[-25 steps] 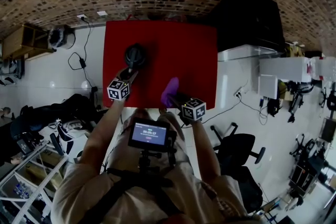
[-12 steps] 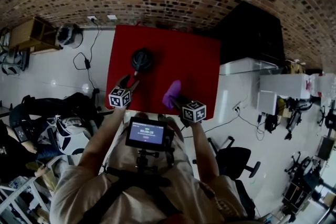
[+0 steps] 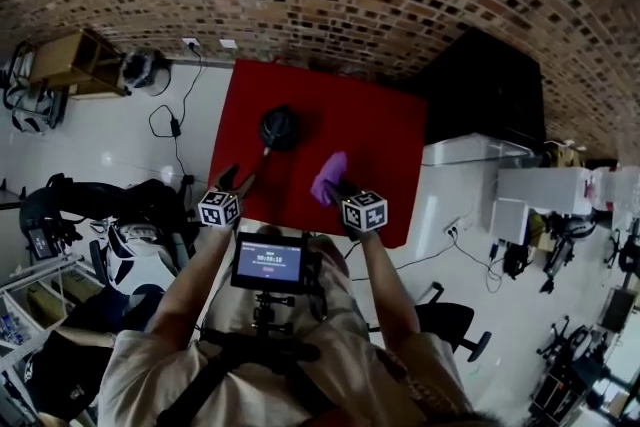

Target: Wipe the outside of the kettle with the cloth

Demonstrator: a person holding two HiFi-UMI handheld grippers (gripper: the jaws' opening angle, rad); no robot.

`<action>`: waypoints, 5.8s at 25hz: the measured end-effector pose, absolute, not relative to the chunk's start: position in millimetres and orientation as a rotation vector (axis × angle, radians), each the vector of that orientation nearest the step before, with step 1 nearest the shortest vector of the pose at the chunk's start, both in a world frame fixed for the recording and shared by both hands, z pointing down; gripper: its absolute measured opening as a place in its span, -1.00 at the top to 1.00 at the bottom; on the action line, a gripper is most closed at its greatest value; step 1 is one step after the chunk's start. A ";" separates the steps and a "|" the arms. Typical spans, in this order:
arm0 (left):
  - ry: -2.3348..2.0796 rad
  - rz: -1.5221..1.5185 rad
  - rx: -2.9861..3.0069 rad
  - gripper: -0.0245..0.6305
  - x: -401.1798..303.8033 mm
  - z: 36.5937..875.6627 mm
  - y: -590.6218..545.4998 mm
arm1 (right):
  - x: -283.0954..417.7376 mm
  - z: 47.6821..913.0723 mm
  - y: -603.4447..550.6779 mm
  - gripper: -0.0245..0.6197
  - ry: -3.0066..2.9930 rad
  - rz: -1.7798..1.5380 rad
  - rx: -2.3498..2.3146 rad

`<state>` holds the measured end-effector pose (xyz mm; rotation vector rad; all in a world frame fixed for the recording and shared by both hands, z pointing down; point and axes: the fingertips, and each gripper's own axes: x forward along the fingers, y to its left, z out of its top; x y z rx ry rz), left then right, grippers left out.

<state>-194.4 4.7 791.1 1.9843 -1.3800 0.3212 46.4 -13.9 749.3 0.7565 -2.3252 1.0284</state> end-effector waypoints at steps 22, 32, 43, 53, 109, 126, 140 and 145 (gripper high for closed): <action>-1.214 0.343 2.006 0.12 -171.2 777.5 -16.5 | -70.7 906.1 -61.5 0.62 -2.280 1.058 0.900; -1.163 0.419 2.039 0.12 -148.8 782.1 -44.4 | 9.8 886.0 -136.8 0.62 -2.211 1.159 1.064; -1.026 0.628 2.077 0.29 -118.4 797.5 -48.6 | -41.0 853.2 -132.8 0.62 -2.418 1.202 0.701; -1.050 0.832 2.094 0.54 -130.9 821.2 -51.9 | -55.9 968.9 -23.5 0.62 -1.940 0.870 0.199; -1.112 1.535 2.141 0.58 -229.1 817.3 -88.2 | -10.9 946.6 -51.6 0.62 -2.029 0.581 0.033; -1.138 1.579 2.106 0.58 -222.6 818.8 -73.3 | -82.4 938.5 -158.0 0.64 -2.182 0.837 0.102; -1.186 1.434 2.104 0.56 -226.6 816.4 -72.9 | 6.7 928.0 -77.6 0.63 -2.081 1.219 0.430; -1.349 1.251 2.014 0.54 -236.8 797.9 -58.5 | 36.3 880.6 -39.5 0.63 -2.201 1.186 0.493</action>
